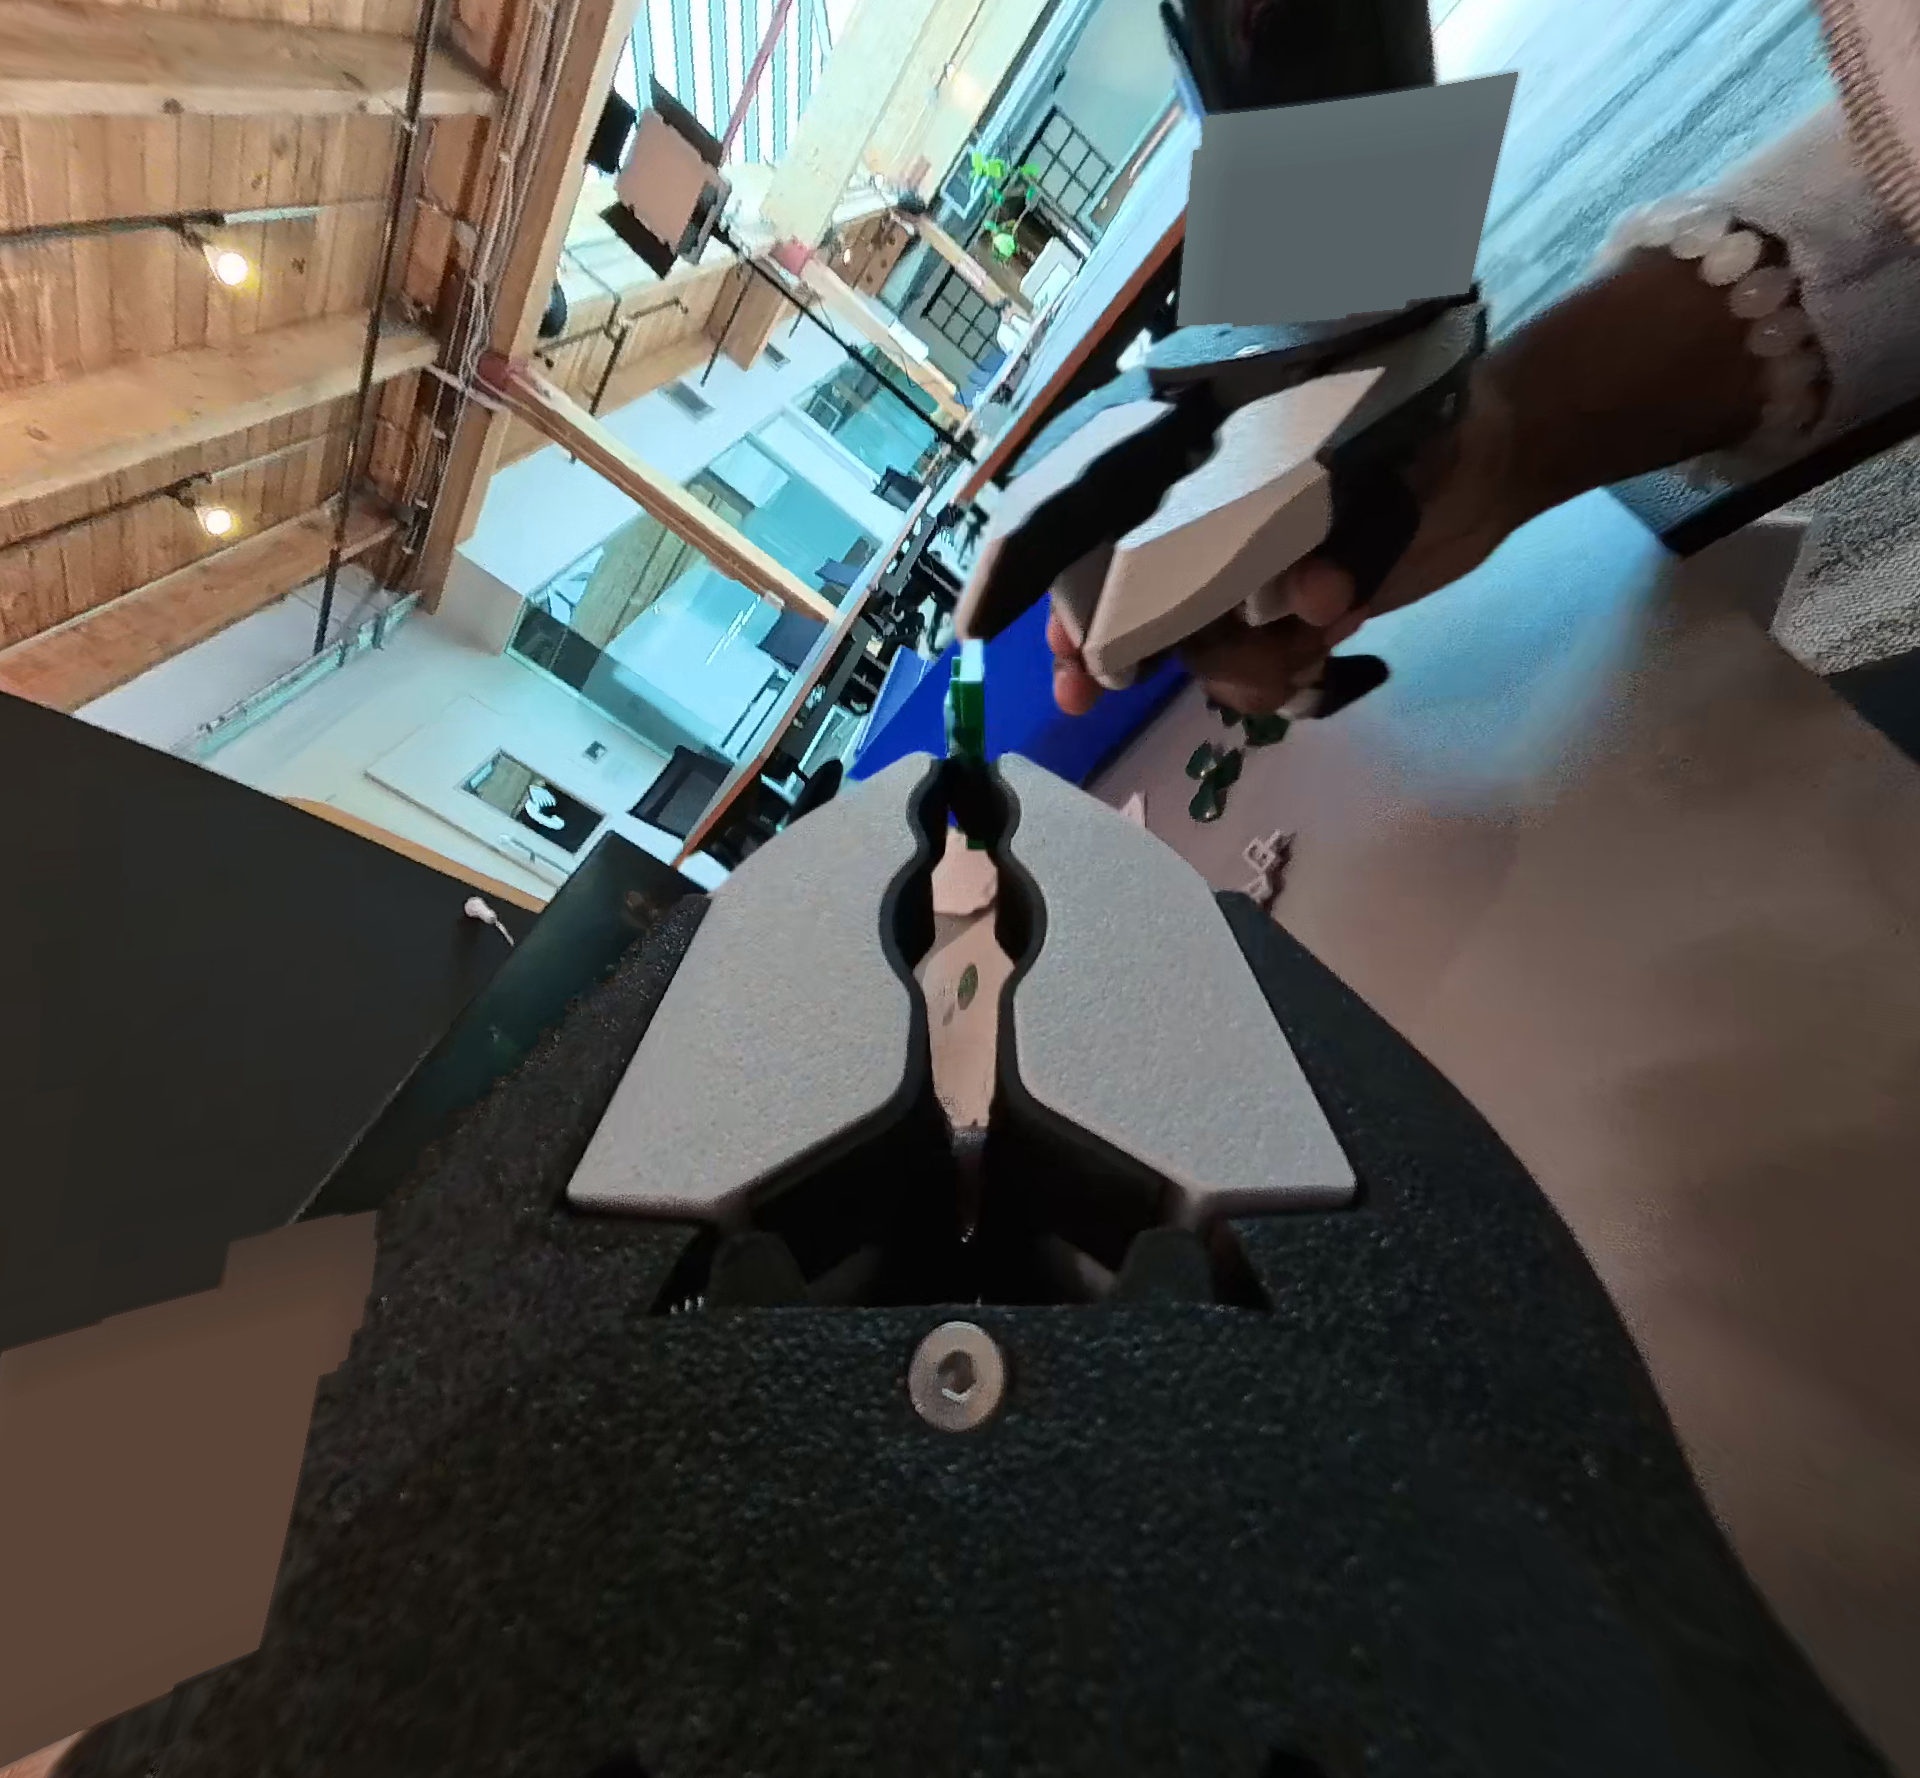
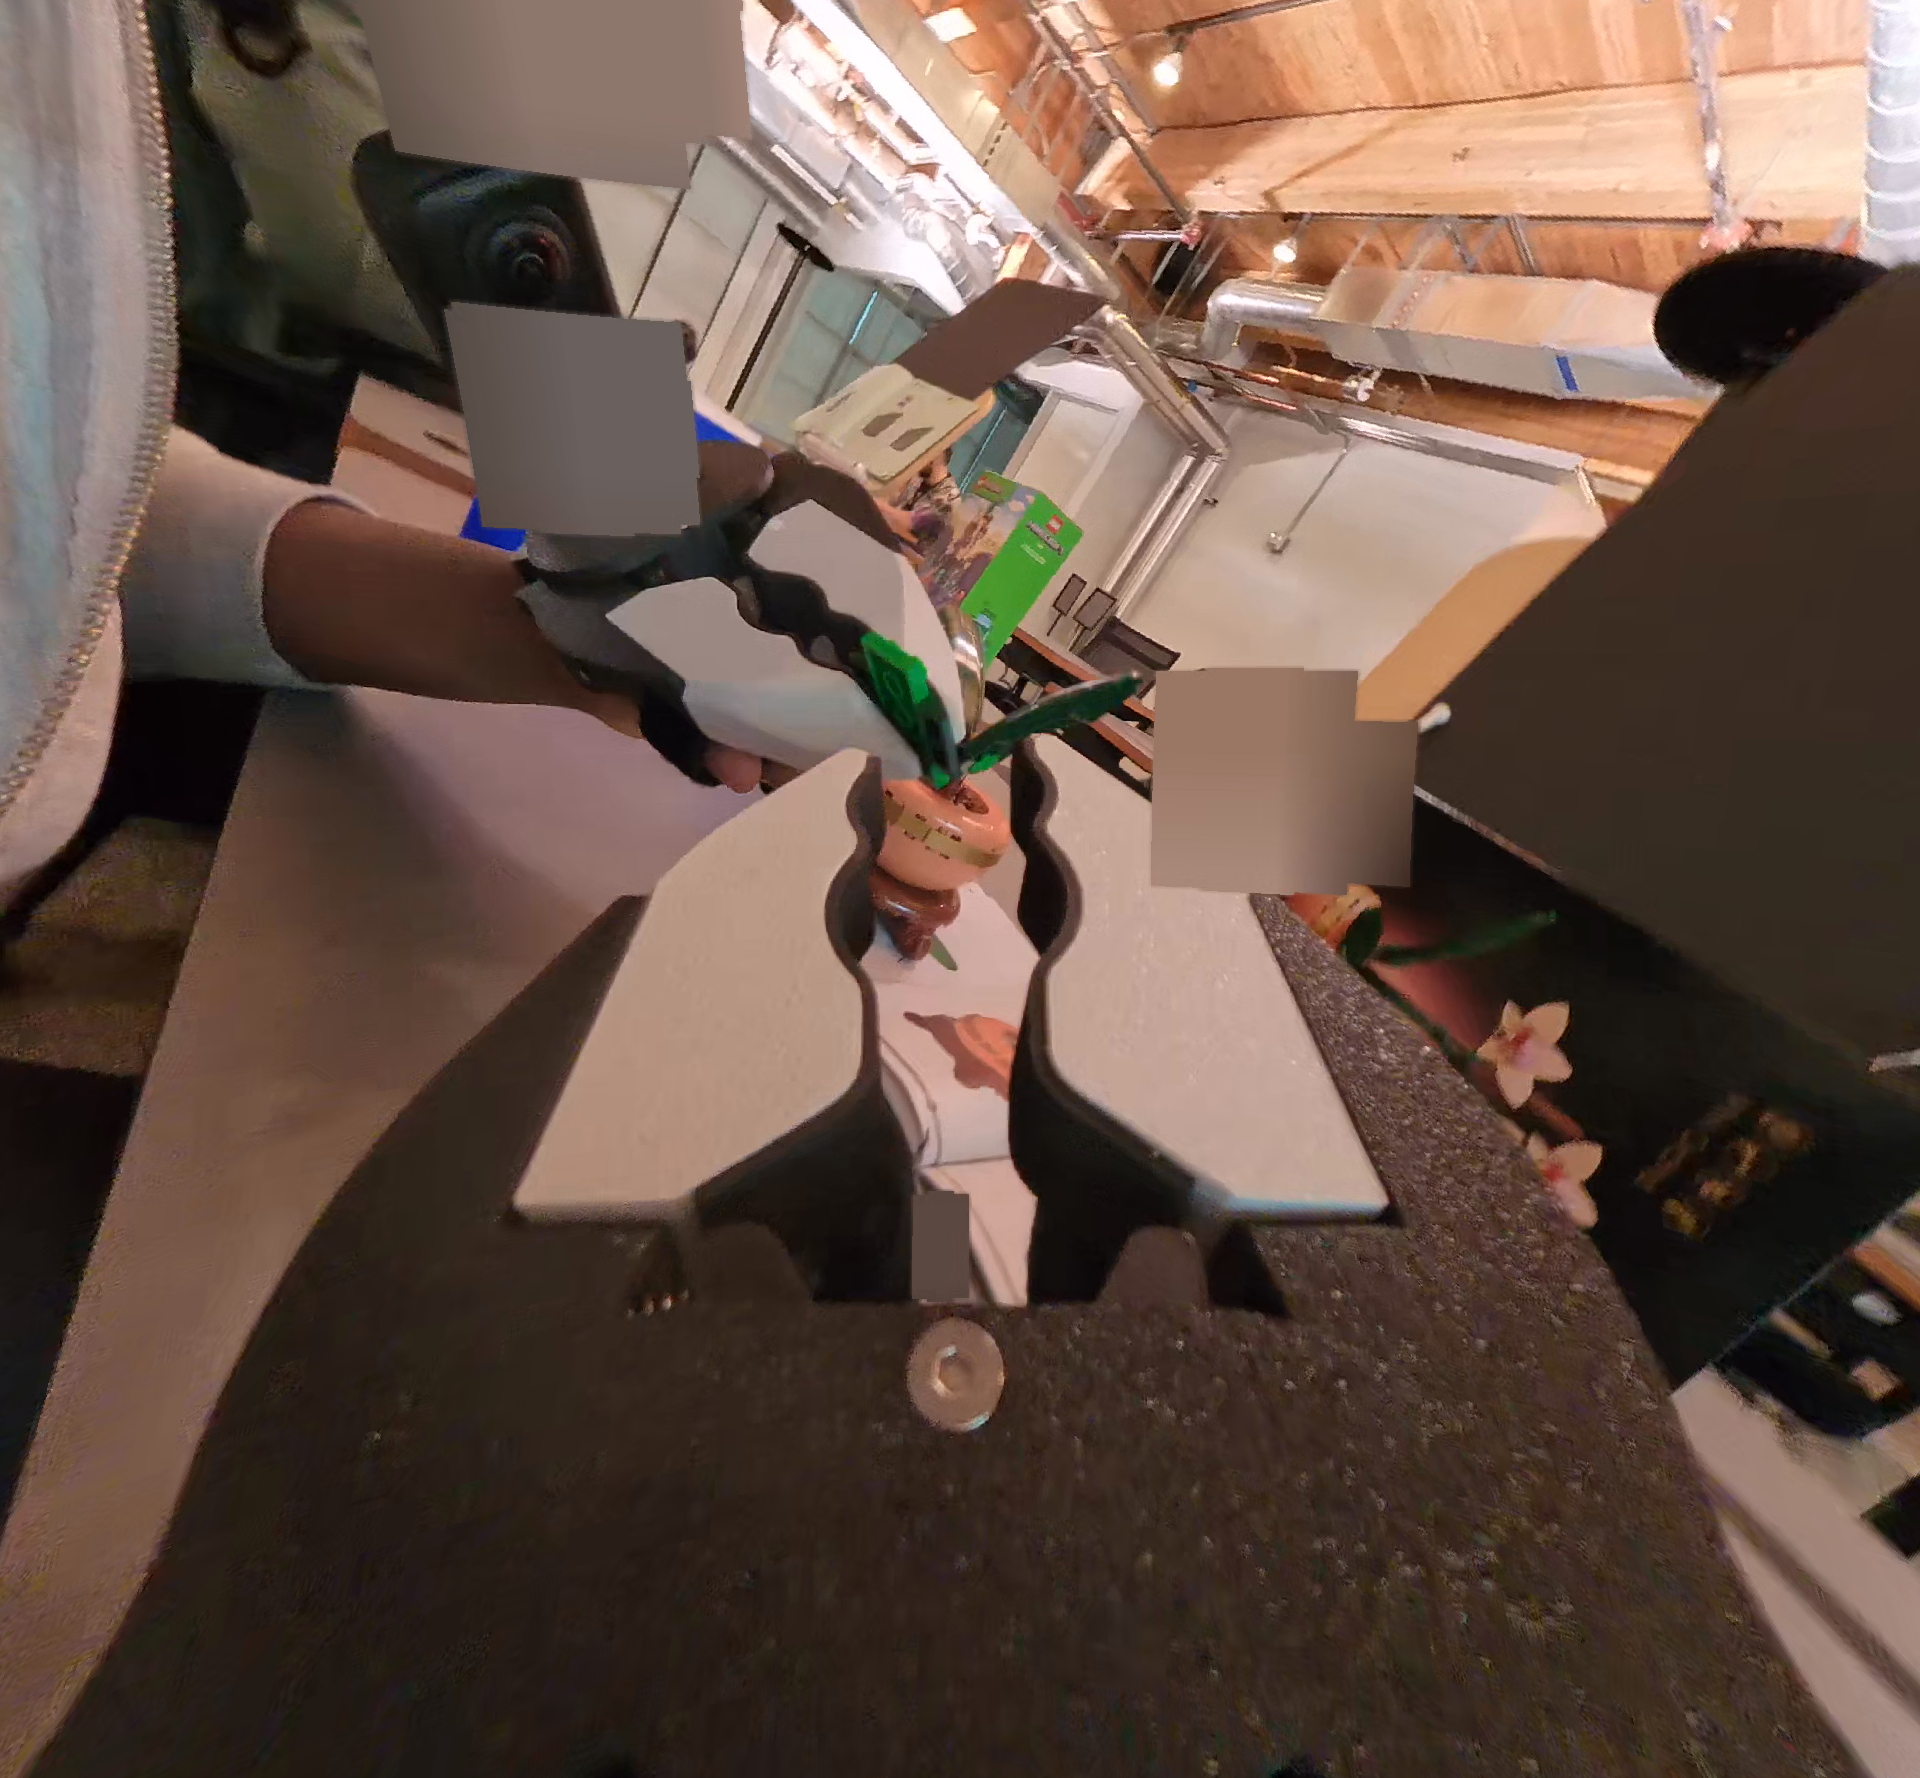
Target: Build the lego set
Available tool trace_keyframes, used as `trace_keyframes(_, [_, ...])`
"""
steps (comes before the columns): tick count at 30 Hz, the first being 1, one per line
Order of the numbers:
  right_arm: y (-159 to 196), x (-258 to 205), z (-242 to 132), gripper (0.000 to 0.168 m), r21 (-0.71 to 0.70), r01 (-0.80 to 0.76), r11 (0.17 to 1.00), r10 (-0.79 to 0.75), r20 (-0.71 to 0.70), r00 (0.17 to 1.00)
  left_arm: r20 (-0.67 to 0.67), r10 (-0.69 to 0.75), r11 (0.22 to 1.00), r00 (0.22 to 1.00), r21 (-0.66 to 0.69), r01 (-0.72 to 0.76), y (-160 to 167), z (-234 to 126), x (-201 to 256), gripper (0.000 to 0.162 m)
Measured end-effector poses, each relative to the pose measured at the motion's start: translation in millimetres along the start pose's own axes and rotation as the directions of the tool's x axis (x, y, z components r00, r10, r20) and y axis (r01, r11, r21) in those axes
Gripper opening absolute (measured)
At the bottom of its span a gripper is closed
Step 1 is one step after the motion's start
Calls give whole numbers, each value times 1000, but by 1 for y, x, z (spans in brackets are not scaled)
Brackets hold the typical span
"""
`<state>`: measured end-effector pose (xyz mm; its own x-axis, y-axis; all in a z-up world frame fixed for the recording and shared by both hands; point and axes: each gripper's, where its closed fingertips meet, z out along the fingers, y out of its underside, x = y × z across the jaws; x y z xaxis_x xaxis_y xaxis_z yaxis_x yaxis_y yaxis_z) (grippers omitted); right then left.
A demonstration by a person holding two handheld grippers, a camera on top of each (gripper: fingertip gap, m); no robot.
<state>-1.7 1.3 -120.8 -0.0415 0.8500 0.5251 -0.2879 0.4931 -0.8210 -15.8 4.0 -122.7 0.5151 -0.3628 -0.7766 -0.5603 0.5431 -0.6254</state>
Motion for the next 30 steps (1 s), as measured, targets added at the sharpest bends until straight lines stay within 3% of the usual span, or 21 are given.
trace_keyframes(8, [-14,-24,15,21,-67,249,966,-234,178,956,-28,59,995,998,87,-56,-17,-4,8,5])
trace_keyframes(14, [-15,-24,17,14,-108,367,924,-348,160,924,-46,105,994,993,27,-104,-9,-1,13,5])
trace_keyframes(21, [25,-31,7,16,-376,632,677,-580,255,773,-124,171,964,977,-185,-192,13,6,28,5])
trace_keyframes(23, [24,-32,3,9,-379,592,712,-539,245,806,-140,178,958,974,-202,-204,15,7,32,6])
trace_keyframes(25, [17,-28,-1,6,-330,487,809,-448,190,873,-143,136,969,980,-185,-161,12,7,34,8])
trace_keyframes(28, [0,-22,-7,6,-182,231,956,-207,141,968,-117,37,988,992,-147,-54,6,6,29,16])
trace_keyframes(30, [-14,-18,-9,5,-40,72,997,-66,132,989,-138,-65,992,988,-113,49,2,6,30,21])
